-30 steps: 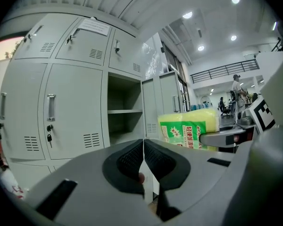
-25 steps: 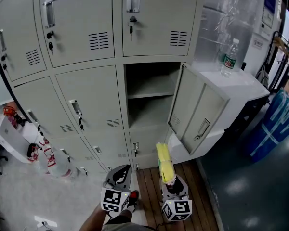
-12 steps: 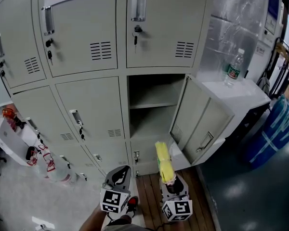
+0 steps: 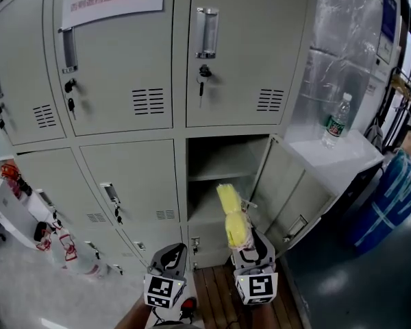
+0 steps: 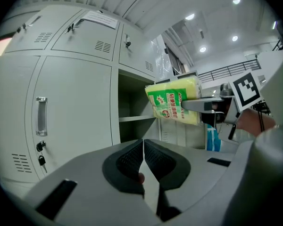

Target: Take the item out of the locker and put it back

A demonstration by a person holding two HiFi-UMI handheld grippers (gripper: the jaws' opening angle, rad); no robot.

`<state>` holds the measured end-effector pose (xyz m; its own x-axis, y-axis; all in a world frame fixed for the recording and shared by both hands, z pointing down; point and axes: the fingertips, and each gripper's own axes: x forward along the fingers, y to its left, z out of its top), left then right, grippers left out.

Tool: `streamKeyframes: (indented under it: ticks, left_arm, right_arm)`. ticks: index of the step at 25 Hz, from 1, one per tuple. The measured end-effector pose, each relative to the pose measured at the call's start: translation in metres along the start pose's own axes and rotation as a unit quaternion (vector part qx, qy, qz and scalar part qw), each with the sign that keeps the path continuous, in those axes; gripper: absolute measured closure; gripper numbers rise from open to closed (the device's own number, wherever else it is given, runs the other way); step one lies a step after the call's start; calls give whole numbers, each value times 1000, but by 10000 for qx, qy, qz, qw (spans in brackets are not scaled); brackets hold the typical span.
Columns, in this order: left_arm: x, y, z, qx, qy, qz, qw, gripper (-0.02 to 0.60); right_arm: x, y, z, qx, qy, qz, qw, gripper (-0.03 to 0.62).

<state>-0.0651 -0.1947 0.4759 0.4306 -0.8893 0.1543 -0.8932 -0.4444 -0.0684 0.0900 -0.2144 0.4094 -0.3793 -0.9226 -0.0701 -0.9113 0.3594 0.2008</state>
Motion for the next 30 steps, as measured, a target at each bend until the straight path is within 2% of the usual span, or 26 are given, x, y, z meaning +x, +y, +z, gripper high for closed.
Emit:
streamKeyframes:
  ticks: [4,9,14,21,30]
  left_arm:
    - [10,10,2,11,-17,-32,10000,552]
    - [17,18,0,-18,11,-85,10000,552]
    - [21,31,-6,-60,45,-72,9999,552]
    - [25,57,-13,-156,80,76,9998,552]
    - [35,76,-19,-238,107,138,9996,552]
  right_arm:
    - [37,-8,22,-802,-7,67,9968,376]
    - [85,-14,34,-1851,244,-37,9824,375]
    - [134,-5,26,-2361,371,69,9710,372]
    - [183,14,-5,-3245,803,369,9418,368]
    - [219,25,-16,-4298,979,418,8966,361]
